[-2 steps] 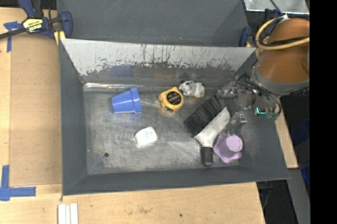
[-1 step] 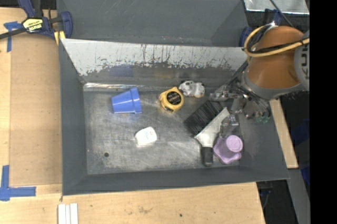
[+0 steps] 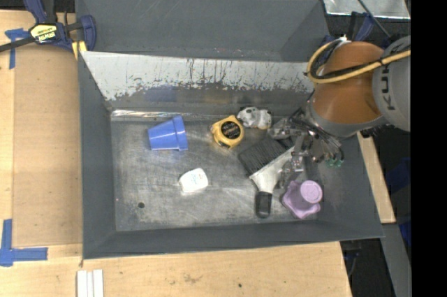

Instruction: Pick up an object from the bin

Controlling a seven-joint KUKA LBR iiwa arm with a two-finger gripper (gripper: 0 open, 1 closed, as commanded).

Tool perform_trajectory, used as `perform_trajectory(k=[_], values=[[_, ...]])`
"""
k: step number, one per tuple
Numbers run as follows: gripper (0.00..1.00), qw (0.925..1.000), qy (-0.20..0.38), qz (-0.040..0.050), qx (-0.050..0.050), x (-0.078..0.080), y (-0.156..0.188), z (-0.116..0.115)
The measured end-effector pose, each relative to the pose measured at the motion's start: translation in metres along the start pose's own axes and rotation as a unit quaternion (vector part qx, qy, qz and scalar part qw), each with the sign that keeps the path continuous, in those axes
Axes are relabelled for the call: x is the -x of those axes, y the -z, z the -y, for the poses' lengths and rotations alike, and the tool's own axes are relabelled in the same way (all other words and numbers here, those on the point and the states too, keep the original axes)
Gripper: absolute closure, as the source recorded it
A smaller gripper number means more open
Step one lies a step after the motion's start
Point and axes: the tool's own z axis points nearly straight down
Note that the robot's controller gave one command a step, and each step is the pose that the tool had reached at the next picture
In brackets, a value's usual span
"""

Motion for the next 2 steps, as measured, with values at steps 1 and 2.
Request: perform_trajectory(k=[1,2], values=[[1.0,0.9997,0.026,0.0002,0.001,-0.0031,-0.0055,0.0035],[1.0,0.9997,0.026,0.0002,0.001,-0.0031,-0.0055,0.0034]])
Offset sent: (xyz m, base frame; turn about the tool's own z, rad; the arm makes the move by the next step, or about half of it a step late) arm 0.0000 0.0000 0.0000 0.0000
